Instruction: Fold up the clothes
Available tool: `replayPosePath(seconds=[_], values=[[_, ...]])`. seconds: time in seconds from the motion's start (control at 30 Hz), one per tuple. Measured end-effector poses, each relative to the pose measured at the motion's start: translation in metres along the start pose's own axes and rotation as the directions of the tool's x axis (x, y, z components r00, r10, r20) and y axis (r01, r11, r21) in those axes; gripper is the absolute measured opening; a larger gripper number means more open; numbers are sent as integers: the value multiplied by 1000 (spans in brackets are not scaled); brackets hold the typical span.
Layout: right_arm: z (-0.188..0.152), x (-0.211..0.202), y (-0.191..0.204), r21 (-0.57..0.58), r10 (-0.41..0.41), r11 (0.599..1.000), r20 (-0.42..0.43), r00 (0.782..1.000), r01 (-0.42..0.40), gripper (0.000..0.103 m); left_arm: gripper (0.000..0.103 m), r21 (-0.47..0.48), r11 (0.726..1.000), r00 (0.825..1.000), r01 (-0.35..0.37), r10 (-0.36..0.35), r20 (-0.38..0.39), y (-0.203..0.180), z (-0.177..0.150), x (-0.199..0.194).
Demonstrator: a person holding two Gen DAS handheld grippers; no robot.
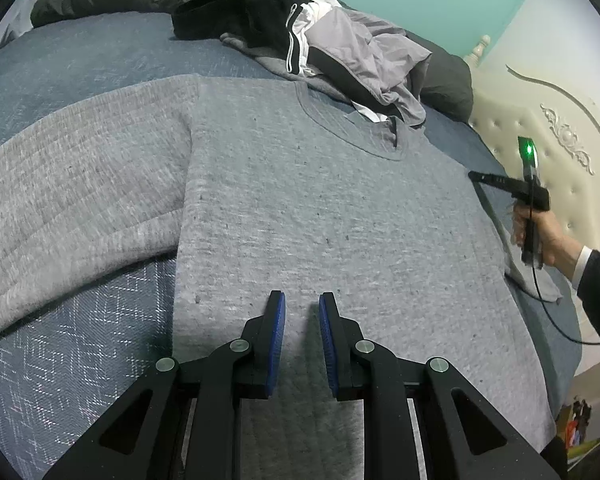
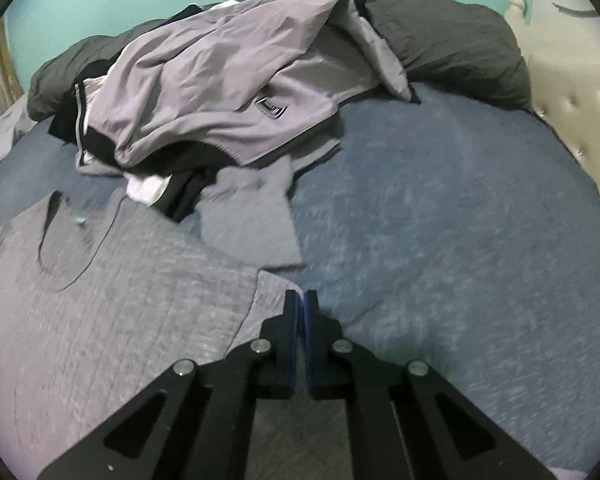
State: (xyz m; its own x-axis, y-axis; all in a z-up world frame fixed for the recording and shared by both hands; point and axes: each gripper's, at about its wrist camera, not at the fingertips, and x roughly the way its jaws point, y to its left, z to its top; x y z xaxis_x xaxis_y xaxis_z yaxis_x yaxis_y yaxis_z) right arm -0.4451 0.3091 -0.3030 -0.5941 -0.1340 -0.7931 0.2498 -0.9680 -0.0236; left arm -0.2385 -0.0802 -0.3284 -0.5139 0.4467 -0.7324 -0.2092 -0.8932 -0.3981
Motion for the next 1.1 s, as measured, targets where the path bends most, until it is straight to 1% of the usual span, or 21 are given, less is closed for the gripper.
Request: replayPosePath(seconds=[0.07, 0.2, 0.3, 0.33, 0.37, 0.47, 0.57, 0.67, 0.73, 0.8, 0.93, 0.97, 1.03, 1.07, 1.1], values=[[6, 7, 1, -14, -19, 1000, -23, 1000, 19, 2, 19, 1, 1000, 1000, 2, -2, -3, 0, 0, 1], [2, 35, 1, 16, -21, 1000, -111, 994, 23, 2, 19, 5, 1000, 1000, 1, -1, -9, -1, 0, 4], [-1, 33, -4, 49, -23, 998, -77, 997, 27, 3, 19, 5, 1000, 1000, 1, -1, -10, 0, 0, 4], [-1, 30, -8, 69, -21, 997, -68, 997, 26, 8, 19, 5, 1000, 1000, 1, -1, -10, -1, 0, 4], [-1, 26, -12, 91, -22, 995, -58, 998, 27, 10, 19, 5, 1000, 1000, 2, -1, -9, -1, 0, 4], [0, 8, -25, 138, -35, 990, -7, 999, 35, 10, 19, 6, 1000, 1000, 2, -2, -7, -2, 1, 3], [0, -7, -36, 182, -13, 983, 19, 1000, 10, 11, 19, 7, 1000, 1000, 4, -4, -2, -4, 1, 0], [-5, -7, -37, 193, 46, 980, -5, 999, -44, 11, 19, 10, 1000, 1000, 8, -8, 0, -6, 0, -2], [-9, 0, -33, 202, 76, 977, -37, 996, -67, 11, 19, 15, 1000, 1000, 8, -8, -1, -7, 1, -2], [-13, 5, -25, 190, 77, 980, -52, 996, -66, 12, 19, 17, 1000, 1000, 6, -6, -4, -7, 0, -2], [-19, 21, -15, 193, 86, 979, -82, 993, -69, 27, 19, 10, 1000, 1000, 4, -4, -5, -4, 1, -1], [-20, 23, -12, 187, 79, 980, -82, 994, -62, 29, 19, 8, 1000, 1000, 4, -4, -6, -3, 1, -1], [-21, 25, -9, 170, 69, 984, -79, 995, -54, 29, 19, 5, 1000, 1000, 4, -4, -8, -1, 1, 0], [-22, 26, -7, 161, 63, 986, -77, 995, -50, 25, 19, 4, 1000, 1000, 4, -4, -9, -1, 1, 0], [-22, 25, -4, 133, 56, 990, -70, 996, -46, 17, 19, 3, 1000, 1000, 4, -4, -10, 0, 1, 0]])
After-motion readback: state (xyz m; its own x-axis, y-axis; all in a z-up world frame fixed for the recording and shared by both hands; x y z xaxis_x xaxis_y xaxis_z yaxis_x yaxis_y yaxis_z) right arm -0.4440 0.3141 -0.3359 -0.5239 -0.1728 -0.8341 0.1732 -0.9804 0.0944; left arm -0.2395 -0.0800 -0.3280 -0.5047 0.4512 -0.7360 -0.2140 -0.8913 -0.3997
